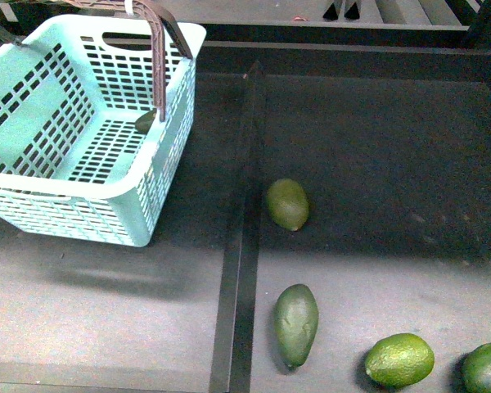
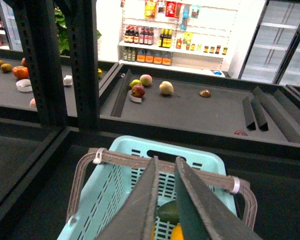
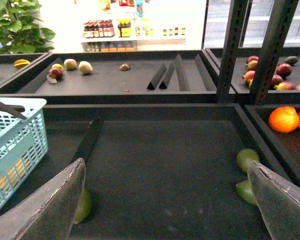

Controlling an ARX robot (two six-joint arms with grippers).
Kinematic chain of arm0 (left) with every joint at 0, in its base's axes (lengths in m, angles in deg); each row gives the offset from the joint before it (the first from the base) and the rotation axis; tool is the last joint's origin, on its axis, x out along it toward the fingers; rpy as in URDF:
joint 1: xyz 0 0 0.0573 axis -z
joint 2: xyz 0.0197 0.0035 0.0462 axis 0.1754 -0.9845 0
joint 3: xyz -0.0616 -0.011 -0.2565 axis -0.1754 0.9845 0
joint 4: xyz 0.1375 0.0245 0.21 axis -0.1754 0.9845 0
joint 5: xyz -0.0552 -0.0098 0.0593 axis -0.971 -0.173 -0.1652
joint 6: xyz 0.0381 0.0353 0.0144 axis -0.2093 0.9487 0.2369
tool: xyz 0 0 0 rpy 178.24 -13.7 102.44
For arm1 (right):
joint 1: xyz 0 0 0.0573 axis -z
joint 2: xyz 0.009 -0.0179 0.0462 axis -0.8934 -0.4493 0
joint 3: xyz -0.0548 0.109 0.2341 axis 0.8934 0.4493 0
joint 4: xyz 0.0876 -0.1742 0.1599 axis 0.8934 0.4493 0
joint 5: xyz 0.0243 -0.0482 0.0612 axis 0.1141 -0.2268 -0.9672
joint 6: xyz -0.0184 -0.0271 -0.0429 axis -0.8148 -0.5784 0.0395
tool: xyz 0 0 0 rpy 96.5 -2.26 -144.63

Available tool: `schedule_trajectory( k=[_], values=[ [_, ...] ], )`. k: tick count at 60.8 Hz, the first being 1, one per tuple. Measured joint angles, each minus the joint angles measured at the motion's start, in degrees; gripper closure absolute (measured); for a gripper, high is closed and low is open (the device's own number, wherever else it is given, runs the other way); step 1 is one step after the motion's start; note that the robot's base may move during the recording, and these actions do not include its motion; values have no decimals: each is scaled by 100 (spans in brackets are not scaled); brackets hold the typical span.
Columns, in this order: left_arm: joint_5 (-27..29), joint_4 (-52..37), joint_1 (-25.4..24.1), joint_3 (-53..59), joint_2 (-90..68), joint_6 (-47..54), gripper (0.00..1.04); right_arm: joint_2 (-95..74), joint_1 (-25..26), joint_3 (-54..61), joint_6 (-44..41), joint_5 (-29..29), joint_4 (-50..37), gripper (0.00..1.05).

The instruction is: Pick mango and avocado into basket

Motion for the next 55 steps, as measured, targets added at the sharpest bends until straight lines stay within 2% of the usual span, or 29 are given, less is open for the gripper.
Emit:
schedule_trajectory(
  k=[19, 43, 47, 55],
  values=[
    [0, 37, 0, 1196, 1228, 66, 102, 0, 0, 0, 2, 0, 0, 9],
    [0, 931, 0, 1921, 2826, 68, 102, 0, 0, 0, 2, 0, 0, 9],
    [0, 756, 2, 2131, 2914, 72, 102, 0, 0, 0, 2, 0, 0, 9],
    [2, 1250, 2, 2181, 3453, 83, 102, 0, 0, 0, 2, 2, 0, 9]
  ],
)
